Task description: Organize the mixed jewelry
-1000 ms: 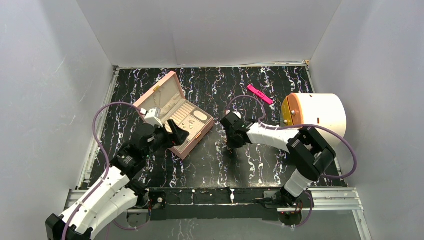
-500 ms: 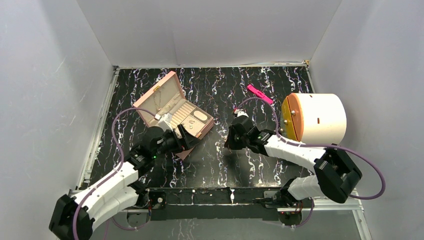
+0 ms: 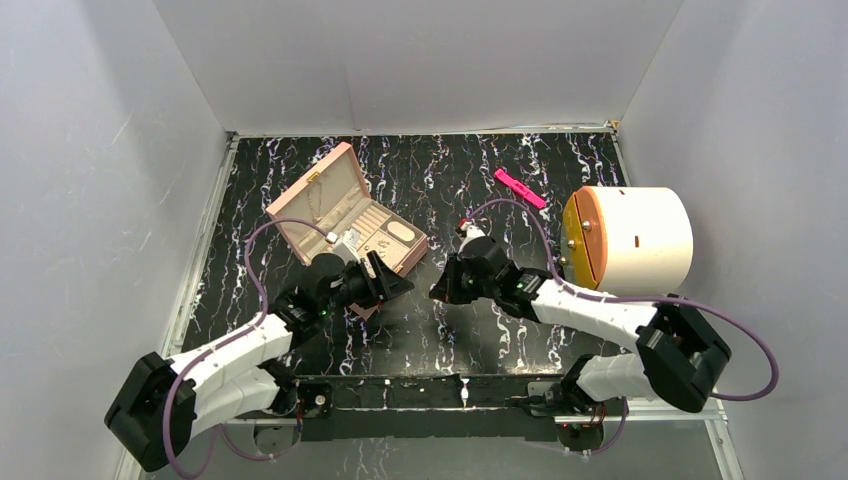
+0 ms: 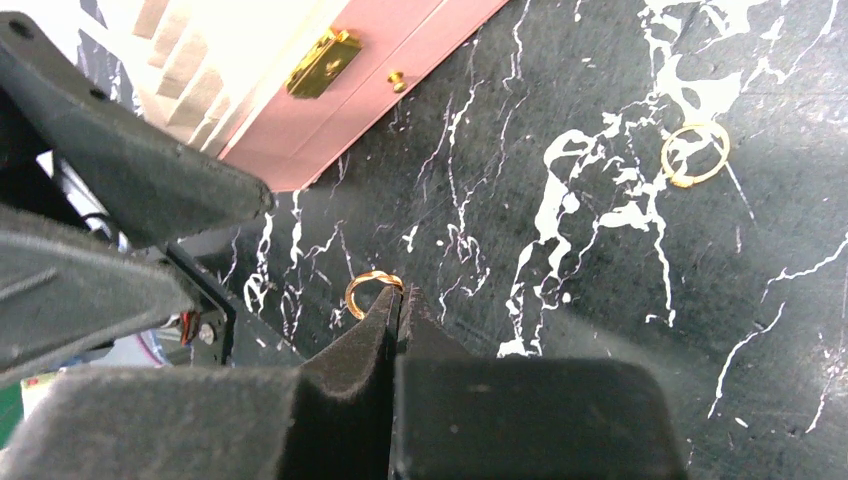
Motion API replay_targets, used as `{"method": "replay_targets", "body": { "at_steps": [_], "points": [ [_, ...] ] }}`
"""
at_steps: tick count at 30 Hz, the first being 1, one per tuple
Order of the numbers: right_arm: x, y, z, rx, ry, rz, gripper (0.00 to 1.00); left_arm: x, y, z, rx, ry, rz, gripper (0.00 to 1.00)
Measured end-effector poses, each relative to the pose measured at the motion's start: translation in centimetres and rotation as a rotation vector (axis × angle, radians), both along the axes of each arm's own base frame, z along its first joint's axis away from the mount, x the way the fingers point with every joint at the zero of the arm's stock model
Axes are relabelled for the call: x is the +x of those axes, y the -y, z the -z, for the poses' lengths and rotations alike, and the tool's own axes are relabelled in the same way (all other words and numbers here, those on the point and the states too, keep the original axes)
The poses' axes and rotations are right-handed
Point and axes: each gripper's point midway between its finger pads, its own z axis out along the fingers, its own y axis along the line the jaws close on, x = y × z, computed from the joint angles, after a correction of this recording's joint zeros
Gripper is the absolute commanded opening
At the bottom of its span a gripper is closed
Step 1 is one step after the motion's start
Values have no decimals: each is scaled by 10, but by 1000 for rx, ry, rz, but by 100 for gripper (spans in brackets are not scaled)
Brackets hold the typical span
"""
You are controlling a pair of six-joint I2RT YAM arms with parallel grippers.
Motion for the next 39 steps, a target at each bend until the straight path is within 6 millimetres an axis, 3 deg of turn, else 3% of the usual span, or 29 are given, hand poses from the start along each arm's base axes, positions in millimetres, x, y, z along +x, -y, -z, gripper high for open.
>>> {"method": "replay_targets", "body": {
  "at_steps": [9,18,26,32,39],
  "points": [
    [-4,-4,-27,112,59,-17,2,11,4,-7,-35,19,-52,58],
    [-2,-12,-42,181,73,-12,2,13,13,-5,-58,12,-44,37],
    [-2,-16,-34,178,41,-13,2,8,18,3,-47,-10,-14,42],
    [-2,-16,-31,173,31,-9,2,9,17,4,-41,-12,-20,38],
    [-2,-16,-25,159,16,-7,2,13,14,-10,-61,30,-47,42]
  ]
}}
